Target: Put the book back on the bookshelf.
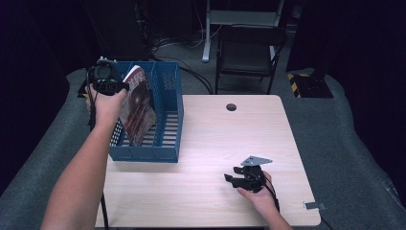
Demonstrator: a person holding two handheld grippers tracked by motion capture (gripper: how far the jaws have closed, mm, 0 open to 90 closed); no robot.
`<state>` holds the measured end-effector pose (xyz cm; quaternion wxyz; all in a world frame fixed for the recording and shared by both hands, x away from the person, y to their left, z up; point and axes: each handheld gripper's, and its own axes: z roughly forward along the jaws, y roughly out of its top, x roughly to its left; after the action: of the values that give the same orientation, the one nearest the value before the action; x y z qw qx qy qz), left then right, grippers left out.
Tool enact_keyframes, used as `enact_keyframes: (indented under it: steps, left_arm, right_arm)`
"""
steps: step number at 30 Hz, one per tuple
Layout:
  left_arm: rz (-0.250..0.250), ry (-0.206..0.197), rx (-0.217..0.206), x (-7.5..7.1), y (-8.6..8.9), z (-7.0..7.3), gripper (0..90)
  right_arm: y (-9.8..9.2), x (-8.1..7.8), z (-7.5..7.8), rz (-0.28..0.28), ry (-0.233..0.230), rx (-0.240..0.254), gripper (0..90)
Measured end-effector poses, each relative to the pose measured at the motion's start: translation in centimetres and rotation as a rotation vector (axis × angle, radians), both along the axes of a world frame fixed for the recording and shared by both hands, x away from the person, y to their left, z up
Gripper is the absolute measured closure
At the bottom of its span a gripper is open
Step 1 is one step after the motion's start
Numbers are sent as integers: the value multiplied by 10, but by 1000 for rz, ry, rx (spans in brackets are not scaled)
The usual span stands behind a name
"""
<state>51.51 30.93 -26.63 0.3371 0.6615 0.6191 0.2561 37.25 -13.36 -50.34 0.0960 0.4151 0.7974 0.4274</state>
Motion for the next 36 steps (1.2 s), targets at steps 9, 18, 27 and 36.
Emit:
enact_keyframes:
  steps: [9, 18, 27, 36]
  left_arm:
    - [1, -3, 2, 2, 1, -3, 835]
    - [-3, 31, 6, 5, 1, -13, 835]
    - [-3, 50, 6, 5, 7, -21, 834]
    - [-14, 71, 9, 2, 7, -21, 826]
  right_arm:
    - [0, 0, 0, 0, 0, 0, 457]
    - [-1, 0, 0, 0, -2, 3, 460]
    - [0, 0, -1, -3, -3, 2, 462]
    - [0, 0, -1, 2, 2, 0, 462]
